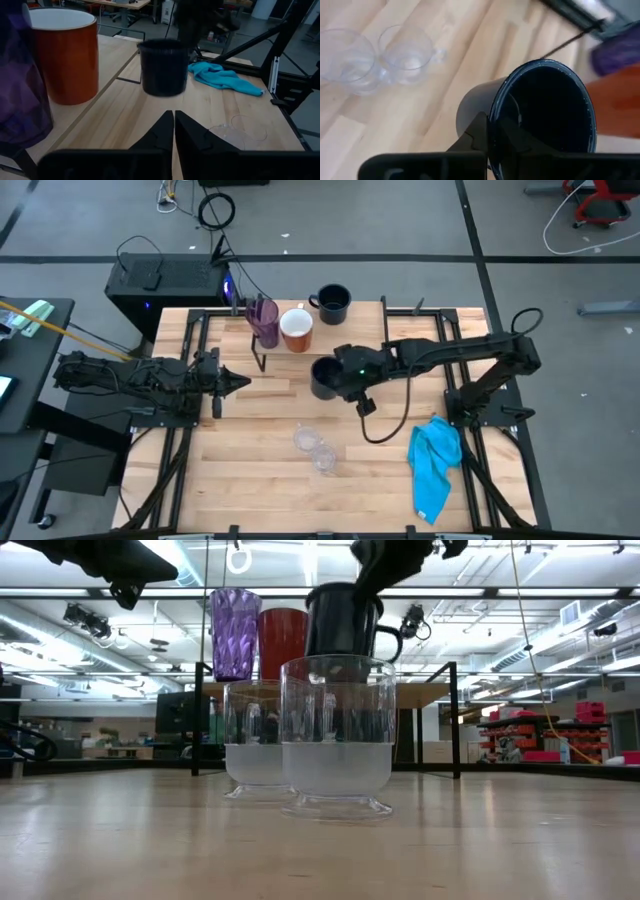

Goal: Stack small to large cups/mugs on shelf
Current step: Put the dark blue mug on the shelf

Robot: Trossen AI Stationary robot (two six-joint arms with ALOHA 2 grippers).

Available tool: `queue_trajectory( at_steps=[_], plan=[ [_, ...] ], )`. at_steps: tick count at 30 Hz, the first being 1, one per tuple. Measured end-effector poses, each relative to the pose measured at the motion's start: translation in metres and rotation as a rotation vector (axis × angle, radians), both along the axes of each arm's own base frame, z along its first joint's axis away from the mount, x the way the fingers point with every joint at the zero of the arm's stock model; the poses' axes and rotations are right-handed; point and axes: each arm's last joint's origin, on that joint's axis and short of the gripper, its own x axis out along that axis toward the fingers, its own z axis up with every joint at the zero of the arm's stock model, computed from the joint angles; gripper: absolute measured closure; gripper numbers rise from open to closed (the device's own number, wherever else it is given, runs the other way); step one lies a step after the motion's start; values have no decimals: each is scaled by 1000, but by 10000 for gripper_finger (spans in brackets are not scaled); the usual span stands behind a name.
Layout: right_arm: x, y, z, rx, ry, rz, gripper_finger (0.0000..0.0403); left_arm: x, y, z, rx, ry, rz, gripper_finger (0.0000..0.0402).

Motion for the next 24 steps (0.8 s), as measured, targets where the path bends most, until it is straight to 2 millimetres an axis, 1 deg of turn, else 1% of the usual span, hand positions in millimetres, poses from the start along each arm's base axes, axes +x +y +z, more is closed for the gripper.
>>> queue_trajectory(
  at_steps=[4,9,14,17,21,24],
  plan=[
    [-9,-4,8,-91,-6,-55,385,0,0,0,0,0,0,385],
    [-12,-11,13,-223,-7,-77,385,0,0,0,0,0,0,382],
    [-9,-28,6,-261,39,-96,385,0,0,0,-1,-3,0,377],
    [-8,-35,6,-297,40,-116,385,0,0,0,-1,-3,0,382],
    [-7,-36,16,-302,15,-106,385,0,0,0,0,-3,0,385],
    [-7,-41,21,-320,7,-99,385,0,0,0,7,-2,-2,381]
  ],
)
